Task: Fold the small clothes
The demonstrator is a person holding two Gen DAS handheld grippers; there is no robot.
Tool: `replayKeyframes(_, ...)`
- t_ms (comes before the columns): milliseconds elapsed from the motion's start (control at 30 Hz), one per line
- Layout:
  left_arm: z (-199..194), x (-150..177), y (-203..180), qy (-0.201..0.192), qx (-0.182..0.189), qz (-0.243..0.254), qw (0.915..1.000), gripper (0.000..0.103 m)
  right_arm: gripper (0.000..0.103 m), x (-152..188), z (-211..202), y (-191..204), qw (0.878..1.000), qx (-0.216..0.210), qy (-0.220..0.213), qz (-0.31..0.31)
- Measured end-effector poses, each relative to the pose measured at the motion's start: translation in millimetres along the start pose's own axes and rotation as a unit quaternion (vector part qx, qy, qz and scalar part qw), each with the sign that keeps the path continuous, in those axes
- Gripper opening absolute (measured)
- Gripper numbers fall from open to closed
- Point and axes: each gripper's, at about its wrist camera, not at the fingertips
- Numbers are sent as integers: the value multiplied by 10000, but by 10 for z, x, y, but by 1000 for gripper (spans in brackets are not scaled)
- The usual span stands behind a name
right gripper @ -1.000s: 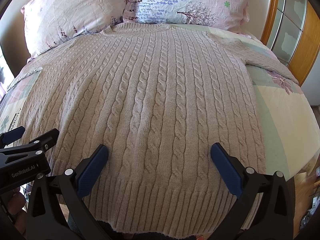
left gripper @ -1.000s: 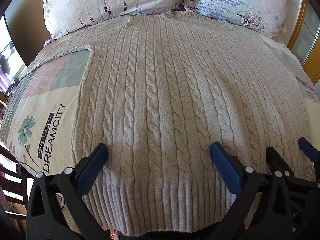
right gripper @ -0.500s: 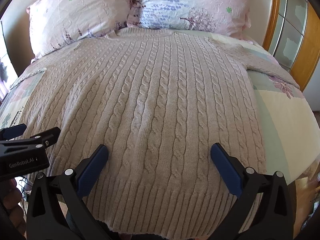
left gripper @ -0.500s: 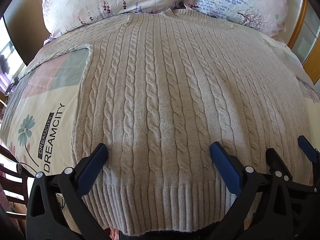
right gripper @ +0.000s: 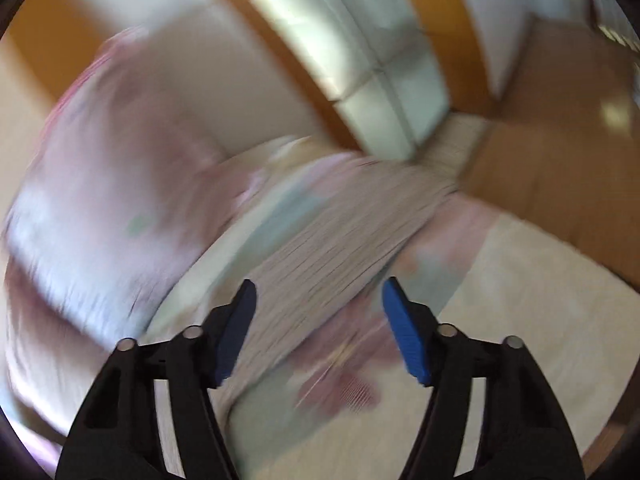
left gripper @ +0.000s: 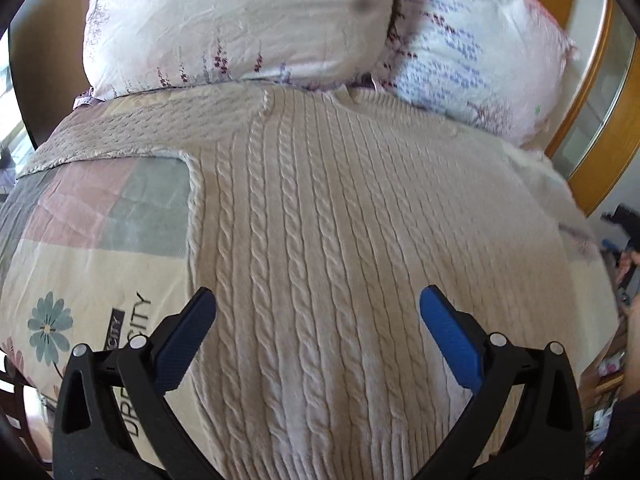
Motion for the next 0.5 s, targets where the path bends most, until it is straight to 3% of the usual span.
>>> replayKeyframes(133, -20, -81, 452, -441, 110, -396, 9982, 101, 43, -312, 277, -336, 9960, 162, 299, 823)
replayKeyframes(233, 18, -76, 817, -617, 207, -727, 9952, 101, 33, -353, 336, -338, 9973, 145, 184, 695)
replayKeyframes(267, 25, -74, 950, -659, 91, -824, 9944, 101, 28, -356, 355, -342, 9975, 144, 150, 673)
replayKeyframes(300, 30, -77, 1061, -655, -92, -883, 9939, 101, 8, -397, 404, -340, 9976, 191, 155, 642)
replayKeyframes(367, 45, -95, 1274, -578, -506, -963, 9924, 101, 8, -375, 440, -230, 9981, 216, 32, 577)
replayKeyframes(433, 18, -91, 1527, -505, -858, -1099, 9889, 101, 8, -237, 273, 164, 9987, 52, -471, -177)
replayKeyframes(500, -22, -58, 1792, -637, -998, -1252, 9850, 101, 8, 196, 31, 680, 9903, -507, -608, -1138)
Point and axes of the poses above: each gripper's, at about its wrist camera, not at the fingertips, and z roughly the way its jaws point, y to its left, x to its underside, and after that the axes turned 15 degrees about z, right-handed
